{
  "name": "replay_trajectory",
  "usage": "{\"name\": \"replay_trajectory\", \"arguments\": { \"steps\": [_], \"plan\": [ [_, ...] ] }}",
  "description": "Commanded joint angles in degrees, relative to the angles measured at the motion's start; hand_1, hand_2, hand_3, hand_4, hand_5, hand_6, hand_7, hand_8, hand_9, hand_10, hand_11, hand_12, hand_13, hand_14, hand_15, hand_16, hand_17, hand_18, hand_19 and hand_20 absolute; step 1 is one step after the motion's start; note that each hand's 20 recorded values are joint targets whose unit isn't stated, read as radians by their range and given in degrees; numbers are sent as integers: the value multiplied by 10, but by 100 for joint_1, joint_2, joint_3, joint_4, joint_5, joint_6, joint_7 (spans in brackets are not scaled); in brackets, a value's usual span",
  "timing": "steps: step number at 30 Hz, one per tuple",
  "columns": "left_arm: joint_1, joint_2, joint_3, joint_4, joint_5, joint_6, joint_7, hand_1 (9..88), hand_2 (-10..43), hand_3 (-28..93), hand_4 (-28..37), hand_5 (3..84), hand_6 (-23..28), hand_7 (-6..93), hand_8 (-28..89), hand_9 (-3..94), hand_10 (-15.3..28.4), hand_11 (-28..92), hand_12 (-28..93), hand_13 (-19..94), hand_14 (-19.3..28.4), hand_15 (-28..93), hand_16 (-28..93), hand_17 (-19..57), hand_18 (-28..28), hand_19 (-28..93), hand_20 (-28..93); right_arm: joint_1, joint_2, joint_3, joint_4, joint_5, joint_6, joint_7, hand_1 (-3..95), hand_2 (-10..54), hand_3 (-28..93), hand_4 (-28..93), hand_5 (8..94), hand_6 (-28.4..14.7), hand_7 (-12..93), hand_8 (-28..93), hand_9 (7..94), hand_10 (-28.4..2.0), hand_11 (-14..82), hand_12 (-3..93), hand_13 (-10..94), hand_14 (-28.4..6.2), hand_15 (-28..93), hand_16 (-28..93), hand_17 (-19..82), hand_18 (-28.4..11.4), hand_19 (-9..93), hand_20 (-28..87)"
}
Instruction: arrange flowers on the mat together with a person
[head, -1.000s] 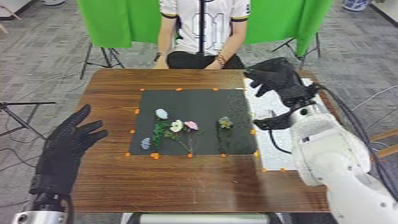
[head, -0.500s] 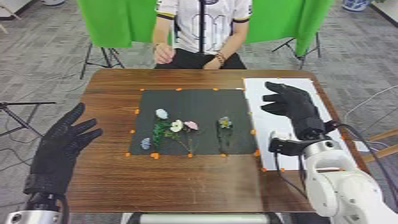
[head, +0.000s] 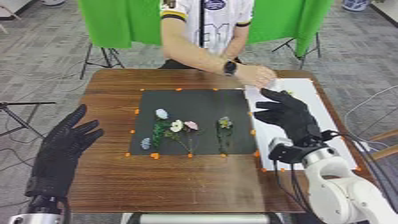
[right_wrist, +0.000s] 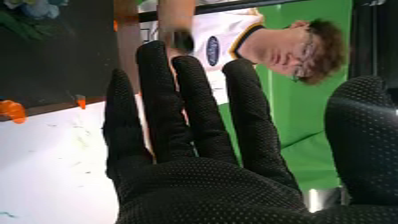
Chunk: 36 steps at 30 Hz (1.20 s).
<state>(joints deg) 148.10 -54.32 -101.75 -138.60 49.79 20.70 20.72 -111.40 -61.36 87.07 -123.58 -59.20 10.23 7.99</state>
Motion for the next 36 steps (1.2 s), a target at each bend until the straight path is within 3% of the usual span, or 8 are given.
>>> {"name": "replay_trajectory", "arguments": {
  "steps": [1, 13, 19, 20, 27, 29, 36],
  "plan": [
    [-25, 22, 13, 20, -6, 13, -6, 175, 21, 774, -283, 294, 32, 145, -111, 303, 172, 207, 105, 209, 244, 434, -71, -90, 230, 461, 115, -310, -90, 105, -42, 92, -35, -92, 188, 70, 722, -264, 489, -22, 125, -110, 498, -193, 145, 137, 418, -208, 413, 95, 94, -263, 509, 110],
    [-16, 45, 51, 26, -43, 6, 25, 175, 22, 774, -283, 293, 33, 145, -111, 304, 174, 212, 106, 223, 245, 442, -78, -93, 238, 466, 115, -341, -109, 163, -54, 253, 20, -110, 181, 73, 727, -265, 496, -21, 129, -113, 510, -193, 151, 137, 427, -208, 427, 96, 99, -267, 513, 124],
    [-55, 31, 68, 21, -19, -1, -73, 177, 24, 773, -283, 294, 34, 146, -112, 303, 174, 210, 105, 237, 234, 427, -80, -91, 238, 468, 112, -374, -113, 163, -72, 260, 88, -71, 178, 77, 726, -266, 500, -23, 129, -113, 514, -194, 154, 137, 431, -210, 432, 96, 100, -268, 514, 127],
    [-36, 55, 87, 3, -52, 71, -62, 178, 24, 772, -283, 294, 34, 146, -112, 304, 174, 211, 105, 239, 236, 430, -78, -91, 239, 469, 112, -367, -125, 167, -59, 233, 52, -83, 178, 77, 726, -266, 500, -23, 129, -113, 515, -194, 154, 137, 431, -210, 433, 96, 101, -268, 515, 127],
    [-36, 53, 81, 1, -52, 95, -31, 183, 26, 773, -283, 291, 34, 148, -112, 299, 174, 212, 106, 236, 246, 443, -76, -93, 237, 472, 113, -434, -125, 206, -106, 236, 29, -98, 176, 79, 726, -264, 501, -24, 129, -112, 516, -195, 154, 136, 431, -209, 436, 93, 101, -268, 516, 128],
    [-79, 28, 94, 6, -37, 95, -117, 183, 26, 773, -283, 291, 35, 149, -112, 299, 175, 214, 107, 233, 251, 452, -74, -94, 237, 474, 115, -448, -124, 215, -122, 314, 16, -109, 176, 80, 726, -264, 503, -25, 129, -112, 517, -195, 154, 136, 432, -210, 437, 93, 101, -268, 516, 128],
    [-59, 84, 127, -2, -55, 107, -57, 184, 29, 773, -283, 290, 39, 156, -113, 295, 176, 219, 111, 225, 260, 479, -75, -97, 235, 477, 120, -507, -108, 207, -145, 251, -5, -168, 177, 81, 728, -262, 506, -26, 130, -113, 521, -195, 159, 135, 434, -209, 445, 92, 102, -268, 518, 130]
  ]
}}
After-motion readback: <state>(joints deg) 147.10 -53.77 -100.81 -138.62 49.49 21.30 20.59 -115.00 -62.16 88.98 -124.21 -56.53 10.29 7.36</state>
